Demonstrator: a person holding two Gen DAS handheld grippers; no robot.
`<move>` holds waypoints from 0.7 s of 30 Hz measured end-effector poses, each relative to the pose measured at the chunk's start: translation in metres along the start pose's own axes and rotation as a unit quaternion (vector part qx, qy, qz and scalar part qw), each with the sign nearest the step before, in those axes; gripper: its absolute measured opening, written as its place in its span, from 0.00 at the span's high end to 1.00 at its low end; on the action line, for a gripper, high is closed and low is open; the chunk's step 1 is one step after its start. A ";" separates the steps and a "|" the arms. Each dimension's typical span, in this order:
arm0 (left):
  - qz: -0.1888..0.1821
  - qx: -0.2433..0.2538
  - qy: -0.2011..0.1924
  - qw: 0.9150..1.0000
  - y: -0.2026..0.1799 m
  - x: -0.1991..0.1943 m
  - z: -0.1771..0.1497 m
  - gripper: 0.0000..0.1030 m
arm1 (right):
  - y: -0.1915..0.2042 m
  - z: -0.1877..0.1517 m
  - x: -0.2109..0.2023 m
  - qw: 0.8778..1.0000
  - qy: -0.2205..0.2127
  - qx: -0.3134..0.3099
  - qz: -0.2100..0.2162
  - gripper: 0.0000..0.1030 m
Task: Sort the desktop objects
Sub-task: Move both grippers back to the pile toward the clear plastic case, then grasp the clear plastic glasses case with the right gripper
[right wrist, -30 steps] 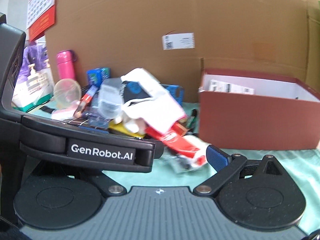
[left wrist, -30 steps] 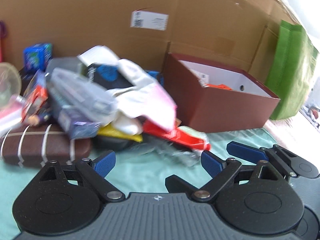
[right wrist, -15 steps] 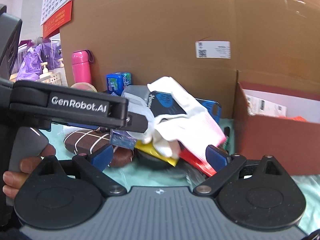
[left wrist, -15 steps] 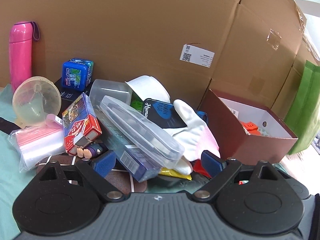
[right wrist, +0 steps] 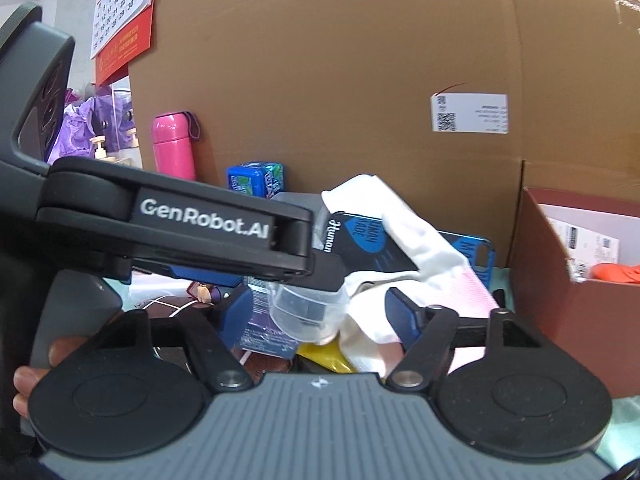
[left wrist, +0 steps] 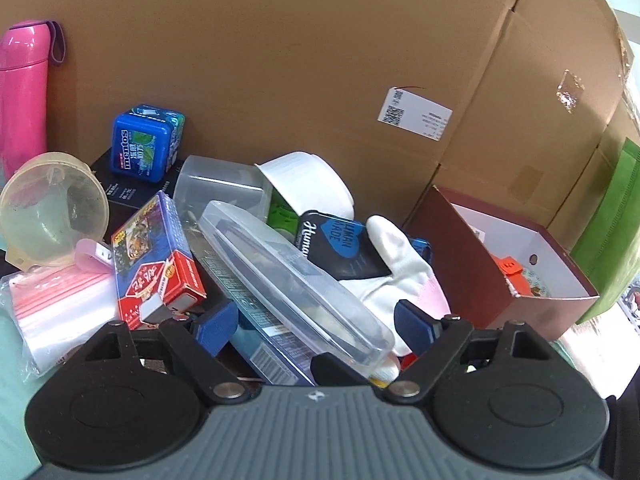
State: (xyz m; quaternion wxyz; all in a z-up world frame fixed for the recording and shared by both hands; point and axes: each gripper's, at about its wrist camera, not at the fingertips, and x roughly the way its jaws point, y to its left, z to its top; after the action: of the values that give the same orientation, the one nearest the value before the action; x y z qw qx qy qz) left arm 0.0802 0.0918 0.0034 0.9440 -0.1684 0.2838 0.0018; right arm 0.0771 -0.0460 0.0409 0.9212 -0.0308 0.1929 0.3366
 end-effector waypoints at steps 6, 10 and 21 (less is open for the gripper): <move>0.010 -0.003 0.000 1.000 0.007 0.001 0.007 0.30 | 0.000 0.001 0.010 1.000 0.000 0.009 0.010 0.38; 0.010 -0.010 0.003 1.000 0.009 0.000 0.009 0.34 | -0.001 0.002 0.015 1.000 0.004 0.013 0.008 0.47; -0.003 -0.001 0.016 1.000 0.008 -0.017 -0.005 0.34 | -0.004 -0.007 -0.007 0.999 0.022 0.003 0.029 0.56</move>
State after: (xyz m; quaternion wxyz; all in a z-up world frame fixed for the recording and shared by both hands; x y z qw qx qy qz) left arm 0.0625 0.0990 0.0060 0.9393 -0.1698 0.2981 -0.0032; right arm 0.0722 -0.0542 0.0372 0.9067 -0.0302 0.2151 0.3615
